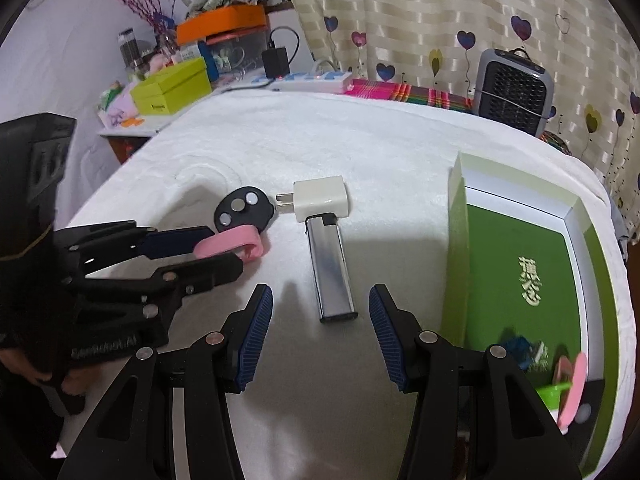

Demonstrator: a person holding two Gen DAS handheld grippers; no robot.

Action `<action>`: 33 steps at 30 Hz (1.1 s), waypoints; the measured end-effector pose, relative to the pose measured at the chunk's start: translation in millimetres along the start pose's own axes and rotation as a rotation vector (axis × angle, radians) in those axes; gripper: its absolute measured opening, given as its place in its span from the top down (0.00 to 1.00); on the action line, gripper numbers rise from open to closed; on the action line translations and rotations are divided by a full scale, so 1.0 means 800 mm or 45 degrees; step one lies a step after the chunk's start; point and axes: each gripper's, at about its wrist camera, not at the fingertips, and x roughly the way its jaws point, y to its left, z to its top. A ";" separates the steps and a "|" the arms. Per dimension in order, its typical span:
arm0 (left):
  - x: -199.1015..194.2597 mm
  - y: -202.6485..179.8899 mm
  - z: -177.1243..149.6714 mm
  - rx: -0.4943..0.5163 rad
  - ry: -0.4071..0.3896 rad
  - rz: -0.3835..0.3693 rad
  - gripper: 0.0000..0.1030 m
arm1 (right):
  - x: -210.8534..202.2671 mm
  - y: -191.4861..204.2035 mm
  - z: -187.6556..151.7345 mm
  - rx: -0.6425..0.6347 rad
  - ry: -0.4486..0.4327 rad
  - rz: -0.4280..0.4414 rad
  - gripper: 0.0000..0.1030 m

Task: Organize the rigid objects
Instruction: 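Grasp the pink tag of the black key with the left tool, then grasp the silver stick with the right tool while the left tool holds the key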

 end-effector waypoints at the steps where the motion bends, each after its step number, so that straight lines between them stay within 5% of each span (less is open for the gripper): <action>1: 0.000 0.001 0.000 -0.004 0.003 0.008 0.78 | 0.004 0.001 0.001 -0.006 0.010 -0.009 0.50; 6: 0.000 0.002 -0.002 -0.003 0.007 -0.005 0.83 | 0.017 0.003 0.007 -0.023 0.045 -0.077 0.52; 13: -0.010 -0.008 -0.008 0.030 -0.012 -0.037 0.84 | 0.011 0.000 0.007 -0.032 0.012 -0.095 0.70; 33: -0.013 0.004 -0.015 -0.016 0.007 -0.076 0.84 | 0.019 0.014 -0.001 -0.102 0.076 -0.072 0.77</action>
